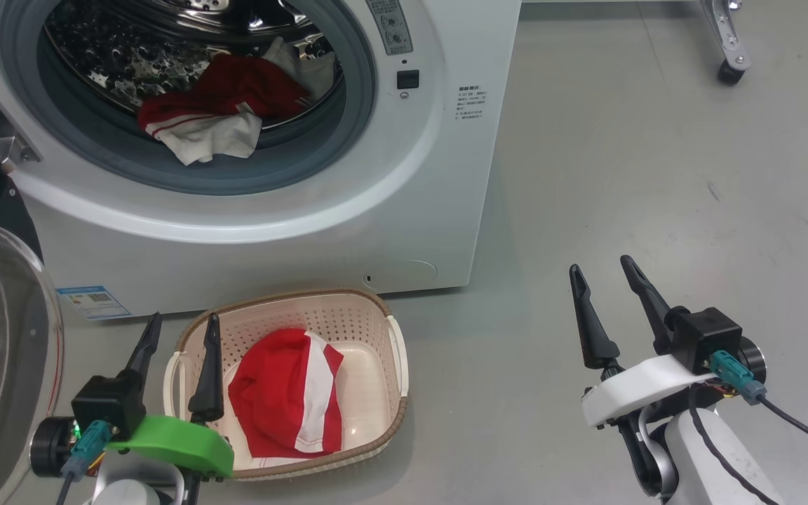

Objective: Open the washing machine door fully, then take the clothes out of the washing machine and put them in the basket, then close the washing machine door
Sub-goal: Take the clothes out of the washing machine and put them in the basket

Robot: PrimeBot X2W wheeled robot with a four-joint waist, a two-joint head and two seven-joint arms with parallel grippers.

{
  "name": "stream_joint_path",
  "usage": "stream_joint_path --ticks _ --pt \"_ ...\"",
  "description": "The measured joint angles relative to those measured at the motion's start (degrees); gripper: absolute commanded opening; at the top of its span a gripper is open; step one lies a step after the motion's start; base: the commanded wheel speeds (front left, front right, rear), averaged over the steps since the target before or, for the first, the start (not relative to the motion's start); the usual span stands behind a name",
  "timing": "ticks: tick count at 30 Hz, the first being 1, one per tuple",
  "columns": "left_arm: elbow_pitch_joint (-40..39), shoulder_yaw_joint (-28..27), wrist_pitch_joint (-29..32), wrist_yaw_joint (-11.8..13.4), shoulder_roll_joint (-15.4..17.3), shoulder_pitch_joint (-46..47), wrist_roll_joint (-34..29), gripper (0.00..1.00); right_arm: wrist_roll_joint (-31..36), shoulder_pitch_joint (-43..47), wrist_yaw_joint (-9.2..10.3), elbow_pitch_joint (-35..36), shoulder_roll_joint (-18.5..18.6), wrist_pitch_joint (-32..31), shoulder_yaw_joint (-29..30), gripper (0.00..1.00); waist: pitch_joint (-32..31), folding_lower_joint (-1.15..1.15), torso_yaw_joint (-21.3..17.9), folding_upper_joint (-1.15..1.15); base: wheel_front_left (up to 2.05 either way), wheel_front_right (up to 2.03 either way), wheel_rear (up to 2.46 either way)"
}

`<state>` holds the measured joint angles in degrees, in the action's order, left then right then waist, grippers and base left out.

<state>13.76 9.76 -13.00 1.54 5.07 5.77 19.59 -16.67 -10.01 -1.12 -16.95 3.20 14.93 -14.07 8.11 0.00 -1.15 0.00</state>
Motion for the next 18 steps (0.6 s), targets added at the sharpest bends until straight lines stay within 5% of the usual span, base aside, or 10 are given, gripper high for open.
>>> stream_joint_path --ticks 18 --pt "-4.68 0.3 2.4 0.71 0.02 -2.57 0.0 1.0 0.01 0.05 -0.29 0.24 -0.01 0.0 -0.15 1.0 -0.46 0.0 0.11 0.0 0.0 0.0 0.0"
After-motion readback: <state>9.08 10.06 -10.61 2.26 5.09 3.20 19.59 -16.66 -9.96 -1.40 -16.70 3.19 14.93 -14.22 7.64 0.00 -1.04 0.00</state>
